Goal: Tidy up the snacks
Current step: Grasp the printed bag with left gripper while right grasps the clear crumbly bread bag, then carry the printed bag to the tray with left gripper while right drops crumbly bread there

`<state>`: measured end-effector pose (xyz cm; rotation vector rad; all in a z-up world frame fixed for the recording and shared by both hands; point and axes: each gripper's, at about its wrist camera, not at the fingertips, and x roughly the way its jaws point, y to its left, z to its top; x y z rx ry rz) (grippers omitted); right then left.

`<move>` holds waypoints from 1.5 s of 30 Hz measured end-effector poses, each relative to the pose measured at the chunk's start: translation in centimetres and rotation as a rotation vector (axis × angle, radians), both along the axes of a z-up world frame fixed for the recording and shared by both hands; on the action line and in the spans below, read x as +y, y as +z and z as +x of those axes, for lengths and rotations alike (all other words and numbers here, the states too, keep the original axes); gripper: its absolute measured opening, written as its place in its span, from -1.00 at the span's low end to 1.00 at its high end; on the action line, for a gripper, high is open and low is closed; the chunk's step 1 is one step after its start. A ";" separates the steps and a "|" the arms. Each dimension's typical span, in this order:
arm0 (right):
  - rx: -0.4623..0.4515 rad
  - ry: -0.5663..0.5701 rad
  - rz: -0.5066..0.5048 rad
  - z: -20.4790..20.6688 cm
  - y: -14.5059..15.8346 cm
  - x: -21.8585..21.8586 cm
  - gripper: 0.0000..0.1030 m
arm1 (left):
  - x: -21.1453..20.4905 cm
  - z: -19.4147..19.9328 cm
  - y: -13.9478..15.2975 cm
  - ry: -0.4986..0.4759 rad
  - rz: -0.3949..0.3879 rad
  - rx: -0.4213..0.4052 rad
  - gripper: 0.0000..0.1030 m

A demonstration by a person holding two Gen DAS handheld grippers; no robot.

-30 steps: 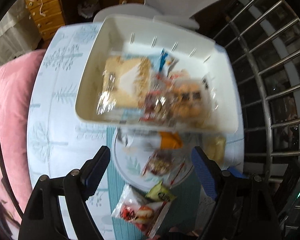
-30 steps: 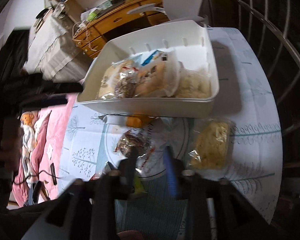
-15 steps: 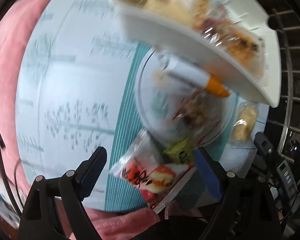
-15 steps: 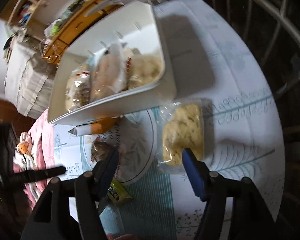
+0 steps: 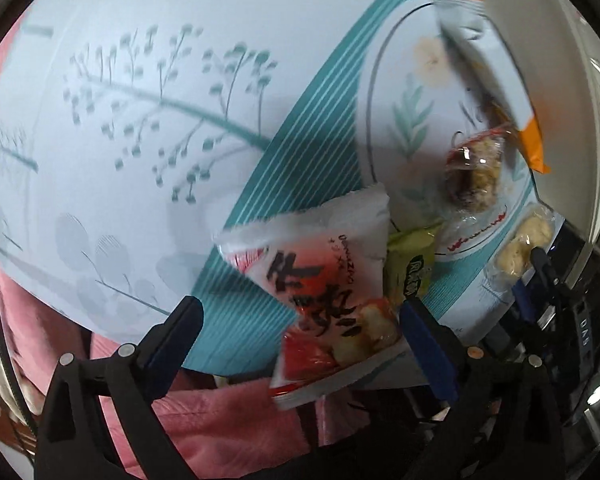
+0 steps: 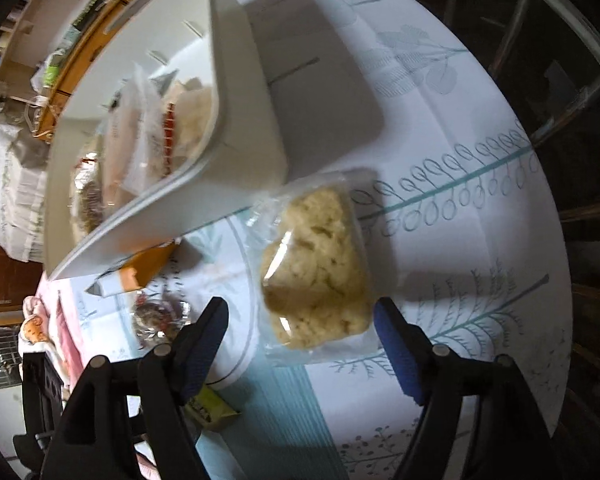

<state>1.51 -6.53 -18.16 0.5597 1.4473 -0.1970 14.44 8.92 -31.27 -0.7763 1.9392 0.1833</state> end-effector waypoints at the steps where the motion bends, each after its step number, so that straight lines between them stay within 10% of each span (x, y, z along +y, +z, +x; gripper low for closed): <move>1: 0.003 -0.005 0.001 -0.1 -0.2 0.0 0.47 | 0.1 -0.3 -0.3 0.017 -0.006 0.009 0.90; 7: 0.024 -0.009 -0.018 -0.7 -1.3 0.4 0.47 | -0.4 -0.2 -0.8 0.046 -0.016 0.011 0.84; 15: -0.009 -0.004 -0.053 -1.0 -1.2 0.6 0.21 | -1.6 0.9 -0.2 0.012 0.009 0.000 0.05; 26: -0.035 -0.076 -0.048 -3.0 -0.5 -0.6 0.13 | -2.1 2.5 0.8 -0.032 0.012 -0.019 -0.03; 45: -0.263 -0.188 -0.217 -4.5 7.9 -2.8 0.13 | 4.6 10.7 11.8 0.012 0.093 -0.322 -0.04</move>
